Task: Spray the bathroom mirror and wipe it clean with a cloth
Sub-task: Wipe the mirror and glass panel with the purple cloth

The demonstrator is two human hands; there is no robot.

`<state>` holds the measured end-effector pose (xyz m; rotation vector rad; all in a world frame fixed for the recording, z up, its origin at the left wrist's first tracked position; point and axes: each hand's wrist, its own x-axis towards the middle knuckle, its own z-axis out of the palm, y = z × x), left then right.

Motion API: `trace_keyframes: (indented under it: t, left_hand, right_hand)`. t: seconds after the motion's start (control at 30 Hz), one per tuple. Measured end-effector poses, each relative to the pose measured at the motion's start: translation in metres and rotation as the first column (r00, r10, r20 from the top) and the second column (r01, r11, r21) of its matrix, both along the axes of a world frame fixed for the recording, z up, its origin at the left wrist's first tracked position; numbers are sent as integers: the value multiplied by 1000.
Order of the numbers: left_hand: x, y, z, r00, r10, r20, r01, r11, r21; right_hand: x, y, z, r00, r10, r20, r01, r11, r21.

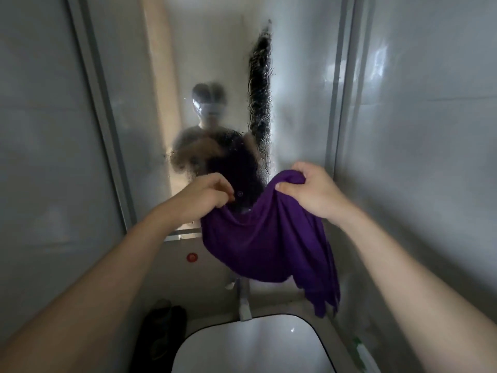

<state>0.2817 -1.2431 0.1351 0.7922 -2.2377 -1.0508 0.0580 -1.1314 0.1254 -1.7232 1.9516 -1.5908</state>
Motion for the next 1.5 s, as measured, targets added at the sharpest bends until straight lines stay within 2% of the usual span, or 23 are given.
trace_keyframes:
  t: [0.1, 0.2, 0.3, 0.43, 0.5, 0.6, 0.7, 0.8, 0.87, 0.93, 1.0, 1.03, 1.13, 1.2, 1.33, 1.5]
  left_hand:
    - [-13, 15, 1, 988, -149, -41, 148, 988, -32]
    - [-32, 29, 6, 956, -221, -192, 222, 975, -13]
    - [-37, 29, 18, 931, -255, -261, 266, 964, 10]
    - [-35, 21, 35, 919, -339, -201, 340, 940, -32]
    - [-35, 17, 39, 912, -360, -197, 357, 933, -53]
    - [-38, 13, 40, 918, -339, -205, 333, 941, -66]
    - [-47, 10, 38, 939, -253, -235, 246, 967, -60]
    - [-55, 3, 41, 931, -187, -313, 189, 982, -23]
    - [-62, -3, 40, 933, -148, -327, 135, 989, -63]
    - [-71, -9, 40, 951, -109, -290, 52, 979, -199]
    - [-81, -10, 42, 958, -113, -264, 19, 943, -333]
    - [-86, -11, 43, 961, -118, -251, 13, 922, -387]
    - [-103, -13, 48, 969, -104, -225, -34, 845, -534]
    - [-113, -16, 53, 972, -56, -229, -91, 807, -583]
    - [-129, -29, 66, 957, 50, -285, -224, 751, -621]
    - [-152, -39, 67, 961, 104, -257, -252, 716, -651]
  right_hand:
    - [27, -7, 25, 993, 34, -113, -29, 998, 48]
    - [48, -7, 49, 984, 110, -142, -92, 988, 125]
    - [57, 5, 67, 978, 206, -38, -199, 970, 137]
    - [46, 25, 63, 977, 208, 49, -213, 970, 114]
    - [34, 31, 48, 960, 234, 151, -250, 963, 101]
    - [23, 34, 16, 889, 301, 346, -335, 942, 39]
    - [23, 25, -16, 918, 215, 334, -225, 974, -8]
    - [27, 10, -41, 922, 106, 371, -46, 985, -167]
    - [31, 1, -54, 954, 34, 297, 56, 956, -288]
    - [35, -4, -60, 991, -129, 35, 131, 890, -437]
    - [39, -10, -64, 958, -212, -192, 86, 853, -515]
    - [40, -15, -66, 948, -202, -246, 55, 866, -498]
    - [32, -31, -68, 963, -159, -217, 61, 914, -402]
    - [19, -40, -67, 976, -150, -155, 74, 908, -413]
    - [-11, -54, -66, 973, -219, -76, 163, 880, -447]
    - [-39, -72, -65, 947, -291, -140, 216, 893, -395]
